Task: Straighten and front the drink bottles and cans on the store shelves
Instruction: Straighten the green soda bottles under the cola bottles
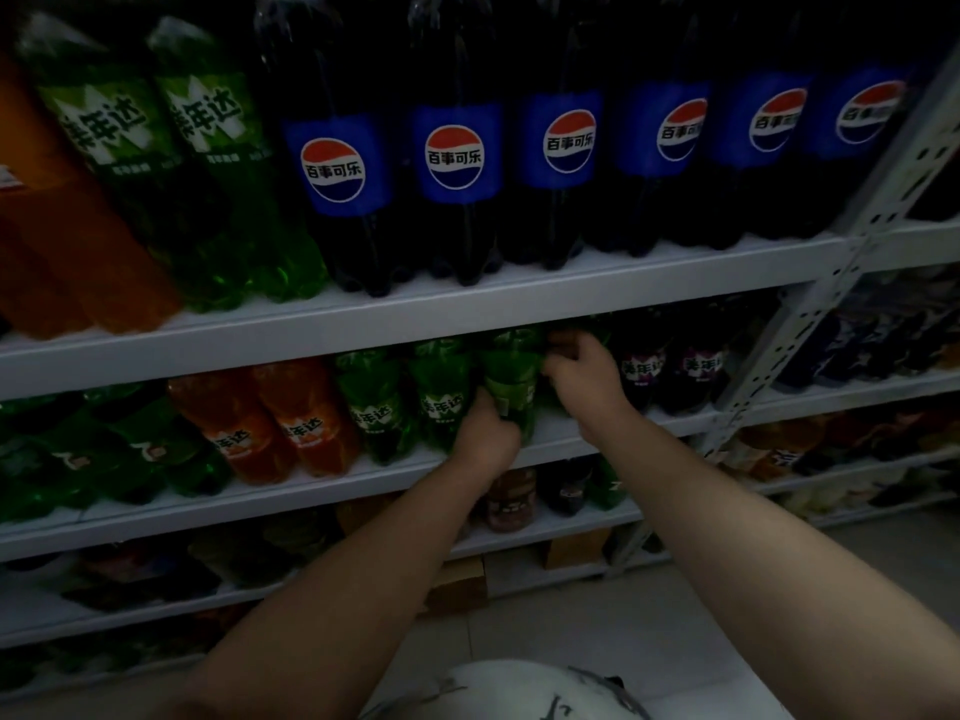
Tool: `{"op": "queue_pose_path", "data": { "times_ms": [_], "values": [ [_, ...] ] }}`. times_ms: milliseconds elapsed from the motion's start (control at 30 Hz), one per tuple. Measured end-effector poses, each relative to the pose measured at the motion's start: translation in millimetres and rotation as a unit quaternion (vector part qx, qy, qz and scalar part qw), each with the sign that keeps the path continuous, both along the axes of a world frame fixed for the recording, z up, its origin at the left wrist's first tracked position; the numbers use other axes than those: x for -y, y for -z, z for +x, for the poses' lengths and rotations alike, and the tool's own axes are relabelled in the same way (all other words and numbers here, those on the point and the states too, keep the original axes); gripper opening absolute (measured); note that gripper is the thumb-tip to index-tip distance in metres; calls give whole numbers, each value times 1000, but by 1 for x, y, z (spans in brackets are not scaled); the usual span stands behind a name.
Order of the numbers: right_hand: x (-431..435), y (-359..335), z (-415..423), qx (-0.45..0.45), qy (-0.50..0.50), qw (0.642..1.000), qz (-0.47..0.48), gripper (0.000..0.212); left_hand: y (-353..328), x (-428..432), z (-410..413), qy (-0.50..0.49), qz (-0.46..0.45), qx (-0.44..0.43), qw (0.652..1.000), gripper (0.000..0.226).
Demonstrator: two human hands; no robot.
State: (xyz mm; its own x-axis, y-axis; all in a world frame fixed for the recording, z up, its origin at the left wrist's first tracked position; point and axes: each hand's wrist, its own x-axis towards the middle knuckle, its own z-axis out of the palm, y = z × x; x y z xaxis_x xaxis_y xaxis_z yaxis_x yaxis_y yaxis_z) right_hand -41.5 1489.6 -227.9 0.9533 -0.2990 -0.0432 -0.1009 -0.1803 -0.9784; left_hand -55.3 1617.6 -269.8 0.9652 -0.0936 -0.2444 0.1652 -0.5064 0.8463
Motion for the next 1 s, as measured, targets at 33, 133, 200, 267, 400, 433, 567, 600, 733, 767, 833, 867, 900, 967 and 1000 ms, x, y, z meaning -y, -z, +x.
{"op": "queue_pose_path", "data": {
  "times_ms": [33, 133, 200, 267, 400, 433, 567, 600, 733, 767, 833, 867, 900, 967, 1000],
  "values": [
    [5, 1, 1, -9, -14, 1000, -16, 24, -1, -1, 0, 5, 52, 11, 999, 53],
    [10, 5, 4, -38, -80, 993, -80, 36, 0, 2, -9, -2, 89, 60, 994, 35],
    [7, 10, 5, -73, -136, 984, -83, 43, 3, 5, -13, -8, 44, 51, 998, 49],
    [4, 16, 2, -80, -174, 979, -70, 47, 3, 7, -11, -11, -20, 27, 999, 65],
    [9, 33, -7, -32, -140, 989, -26, 41, 4, 5, -1, -32, -67, -1, 997, 72],
    [12, 37, -8, -39, -126, 991, -3, 43, 6, 4, 1, -27, -36, -1, 999, 68],
    [23, 49, -8, -84, -149, 985, -27, 55, 14, 8, -3, -10, 37, 1, 999, 40],
    [22, 49, -8, -95, -172, 980, -24, 62, 15, 9, -4, -14, 26, 0, 1000, 39],
    [13, 53, -14, -90, -196, 976, 11, 70, 20, 11, -2, -34, -10, 2, 999, 46],
    [14, 55, -16, -81, -193, 978, 14, 69, 22, 11, -2, -37, -12, 1, 999, 49],
    [18, 57, -19, -72, -194, 978, 23, 65, 27, 11, -2, -39, -8, 3, 999, 57],
    [21, 59, -21, -70, -198, 977, 32, 63, 29, 13, -2, -40, -9, 6, 999, 60],
    [22, 60, -22, -71, -196, 977, 36, 60, 30, 14, -2, -42, -16, 7, 999, 64],
    [25, 64, -23, -75, -177, 981, 36, 56, 30, 17, 0, -49, -36, -6, 998, 69],
    [25, 65, -22, -78, -158, 984, 32, 53, 29, 18, 2, -53, -43, -15, 998, 71]
  ]
}}
